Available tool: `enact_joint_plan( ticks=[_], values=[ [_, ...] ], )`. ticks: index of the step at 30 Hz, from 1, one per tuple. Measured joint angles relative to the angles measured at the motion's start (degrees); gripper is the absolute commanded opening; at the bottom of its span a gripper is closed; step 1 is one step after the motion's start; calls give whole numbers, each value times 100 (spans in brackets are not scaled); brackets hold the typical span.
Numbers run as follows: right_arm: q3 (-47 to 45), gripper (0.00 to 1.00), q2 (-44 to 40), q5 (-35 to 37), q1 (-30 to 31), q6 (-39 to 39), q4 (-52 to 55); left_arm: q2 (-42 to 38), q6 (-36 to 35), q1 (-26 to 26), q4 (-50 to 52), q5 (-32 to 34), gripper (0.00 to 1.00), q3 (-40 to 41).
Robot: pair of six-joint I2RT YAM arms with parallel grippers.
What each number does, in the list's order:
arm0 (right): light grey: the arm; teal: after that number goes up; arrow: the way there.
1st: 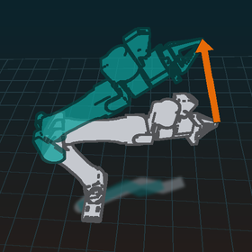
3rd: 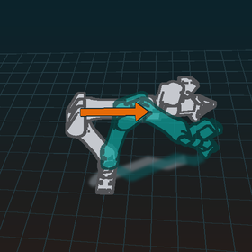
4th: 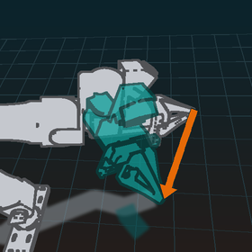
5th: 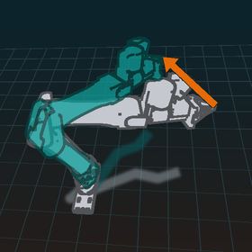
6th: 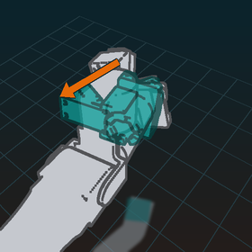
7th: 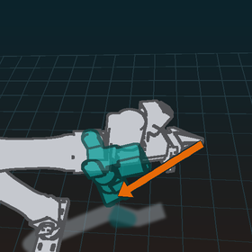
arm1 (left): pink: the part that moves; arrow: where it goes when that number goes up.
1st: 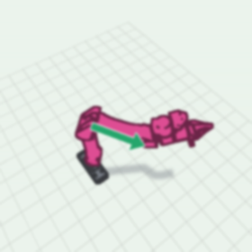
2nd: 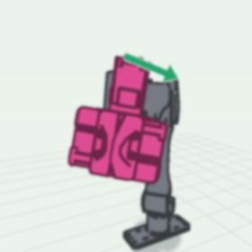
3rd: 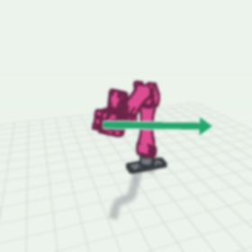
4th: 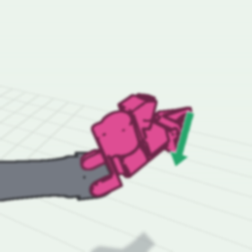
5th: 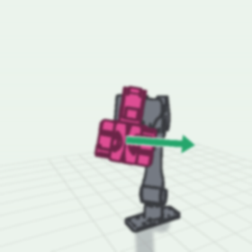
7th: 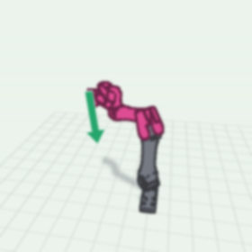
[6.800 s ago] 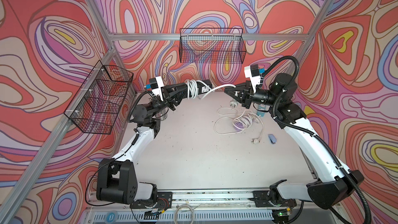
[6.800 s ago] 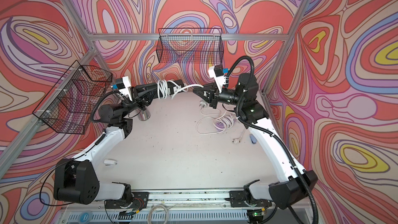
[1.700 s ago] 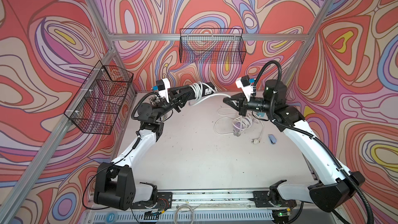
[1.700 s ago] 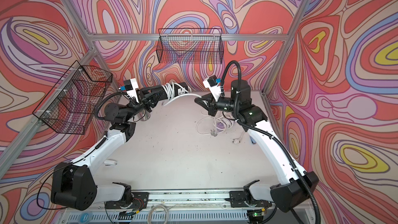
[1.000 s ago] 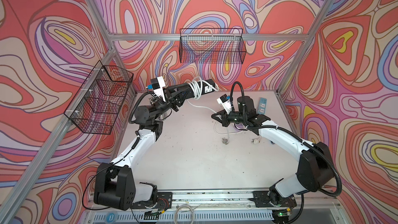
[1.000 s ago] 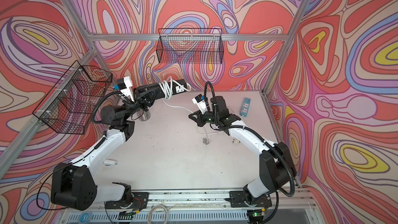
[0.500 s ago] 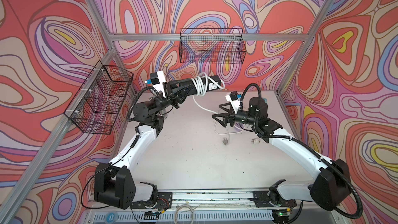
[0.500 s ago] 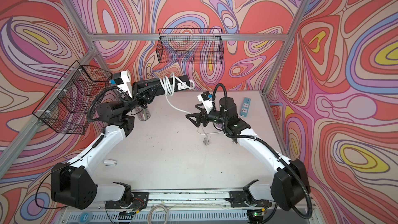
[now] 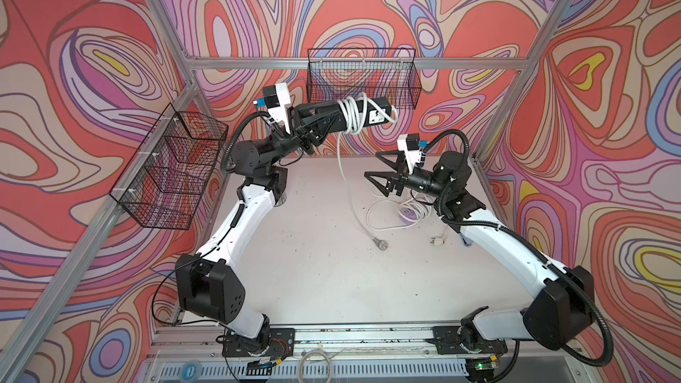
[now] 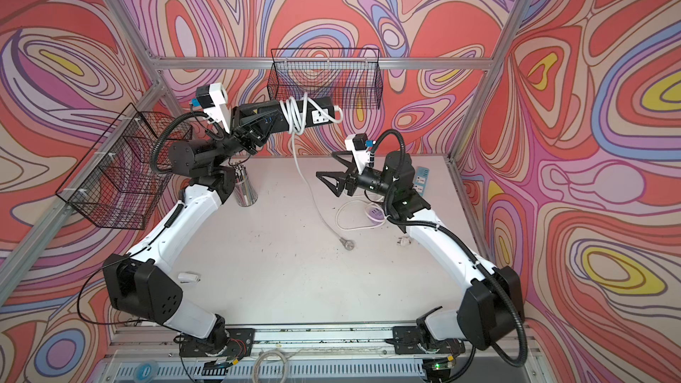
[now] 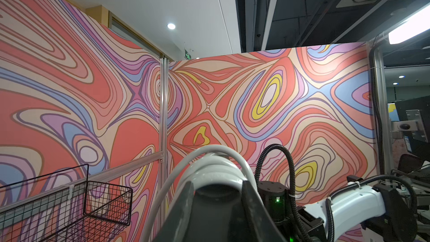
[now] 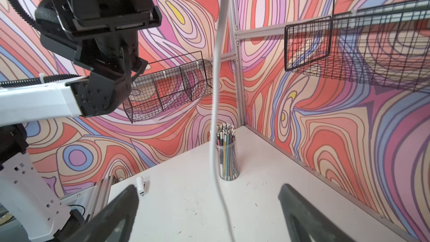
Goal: Unwrap the cord wrapped around the power strip
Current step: Unwrap the power cord from the power strip.
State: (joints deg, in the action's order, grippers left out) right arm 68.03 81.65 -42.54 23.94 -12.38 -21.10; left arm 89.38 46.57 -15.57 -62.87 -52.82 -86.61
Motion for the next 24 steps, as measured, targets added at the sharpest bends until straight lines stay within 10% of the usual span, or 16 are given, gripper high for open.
enact_joint_plan(
  ticks=[9, 24],
  values=[
    [205, 98, 1423, -90, -4, -1456, -2872, 7, -127, -258, 367, -101, 0, -352],
    [826, 93, 1753, 96, 66, -1672, -3661, 7, -131, -459, 437, -120, 0, -315]
  ],
)
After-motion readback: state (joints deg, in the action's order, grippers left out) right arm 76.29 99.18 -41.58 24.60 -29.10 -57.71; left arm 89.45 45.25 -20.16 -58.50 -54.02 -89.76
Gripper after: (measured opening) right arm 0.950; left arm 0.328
